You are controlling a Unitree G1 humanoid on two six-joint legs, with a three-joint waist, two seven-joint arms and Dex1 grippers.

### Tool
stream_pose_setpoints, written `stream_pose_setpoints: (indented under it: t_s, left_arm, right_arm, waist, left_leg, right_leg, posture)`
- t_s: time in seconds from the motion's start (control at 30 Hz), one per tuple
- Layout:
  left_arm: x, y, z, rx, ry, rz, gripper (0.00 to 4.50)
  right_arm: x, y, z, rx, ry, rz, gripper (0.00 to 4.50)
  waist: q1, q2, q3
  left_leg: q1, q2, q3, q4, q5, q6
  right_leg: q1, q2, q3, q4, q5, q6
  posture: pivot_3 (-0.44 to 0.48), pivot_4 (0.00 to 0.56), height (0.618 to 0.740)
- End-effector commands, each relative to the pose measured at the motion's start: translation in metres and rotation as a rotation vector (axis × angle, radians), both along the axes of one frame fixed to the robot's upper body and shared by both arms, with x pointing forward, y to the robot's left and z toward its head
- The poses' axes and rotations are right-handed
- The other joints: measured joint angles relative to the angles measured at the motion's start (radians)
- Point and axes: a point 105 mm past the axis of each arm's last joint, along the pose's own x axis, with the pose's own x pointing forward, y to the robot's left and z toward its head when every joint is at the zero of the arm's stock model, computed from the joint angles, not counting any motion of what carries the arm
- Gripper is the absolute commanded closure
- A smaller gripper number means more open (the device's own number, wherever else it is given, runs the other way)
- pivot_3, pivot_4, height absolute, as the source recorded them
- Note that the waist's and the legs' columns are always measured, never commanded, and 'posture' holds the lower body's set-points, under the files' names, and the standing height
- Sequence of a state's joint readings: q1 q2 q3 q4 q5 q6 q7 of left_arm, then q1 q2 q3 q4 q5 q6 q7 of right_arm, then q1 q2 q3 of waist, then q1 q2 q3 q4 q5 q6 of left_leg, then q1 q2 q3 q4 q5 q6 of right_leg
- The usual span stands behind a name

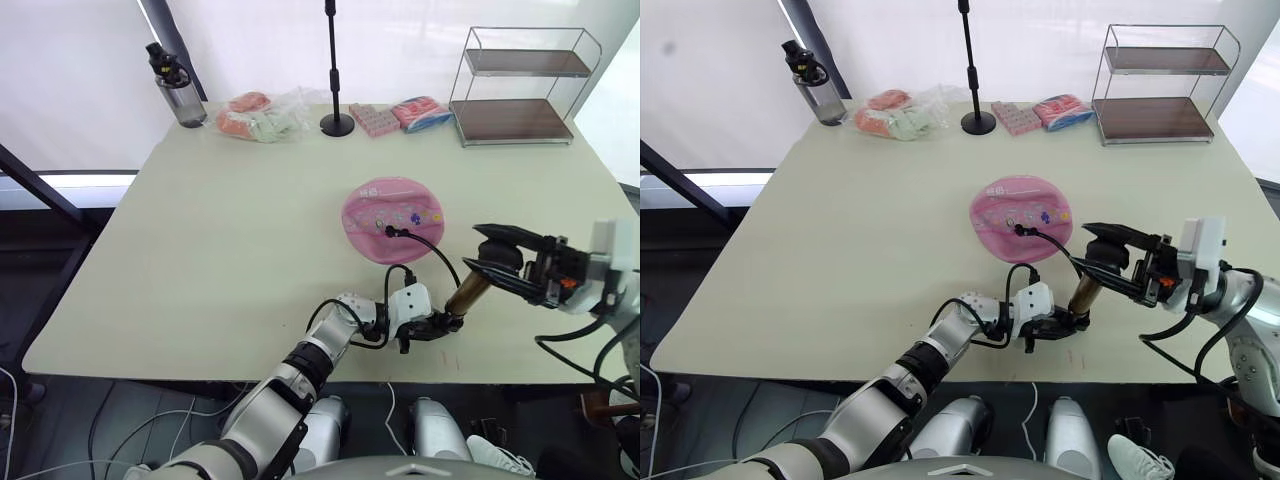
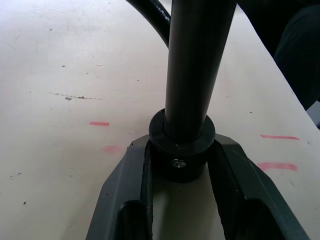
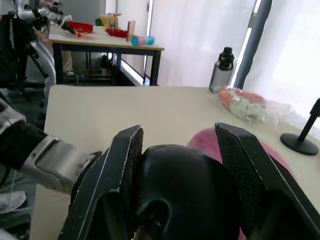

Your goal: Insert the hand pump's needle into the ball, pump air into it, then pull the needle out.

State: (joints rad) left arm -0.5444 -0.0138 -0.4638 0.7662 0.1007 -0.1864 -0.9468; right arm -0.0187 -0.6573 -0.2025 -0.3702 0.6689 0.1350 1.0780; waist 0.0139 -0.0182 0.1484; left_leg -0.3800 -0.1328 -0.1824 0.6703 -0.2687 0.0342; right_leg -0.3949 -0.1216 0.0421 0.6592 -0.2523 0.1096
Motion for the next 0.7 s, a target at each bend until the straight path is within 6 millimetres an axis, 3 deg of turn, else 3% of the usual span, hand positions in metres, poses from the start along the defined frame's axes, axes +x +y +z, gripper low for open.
stream_pose_setpoints:
  t_s: [0.03, 0.33, 0.7]
  left_arm:
    - [-0.005, 0.009, -0.018, 0.059, 0.046, 0.013, 3.41]
    - [-0.004, 0.01, -0.019, 0.062, 0.044, 0.014, 3.41]
    - [-0.005, 0.011, -0.02, 0.062, 0.047, 0.014, 3.41]
  right_arm:
    - [-0.001, 0.003, -0.036, -0.028, 0.117, 0.004, 2.59]
    - [-0.003, 0.007, -0.065, -0.006, 0.223, -0.027, 2.59]
    - [-0.012, 0.014, -0.07, 0.009, 0.319, -0.017, 2.59]
  waist:
    - [0.0, 0.0, 0.0]
    - [0.0, 0.0, -0.001]
    - [0.001, 0.0, -0.002]
  left_leg:
    - [0.0, 0.0, 0.0, 0.0, 0.0, 0.0]
    - [0.0, 0.0, -0.001, 0.0, 0.0, 0.0]
    - [0.0, 0.0, -0.002, -0.001, 0.0, 0.0]
  right_leg:
    - [0.0, 0.0, 0.0, 0.0, 0.0, 0.0]
    - [0.0, 0.0, 0.0, 0.0, 0.0, 0.0]
    - [0.0, 0.001, -0.001, -0.001, 0.0, 0.0]
  posture:
    - [0.0, 0.15, 0.736]
    - [0.0, 0.15, 0.736]
    - [0.0, 0.15, 0.736]
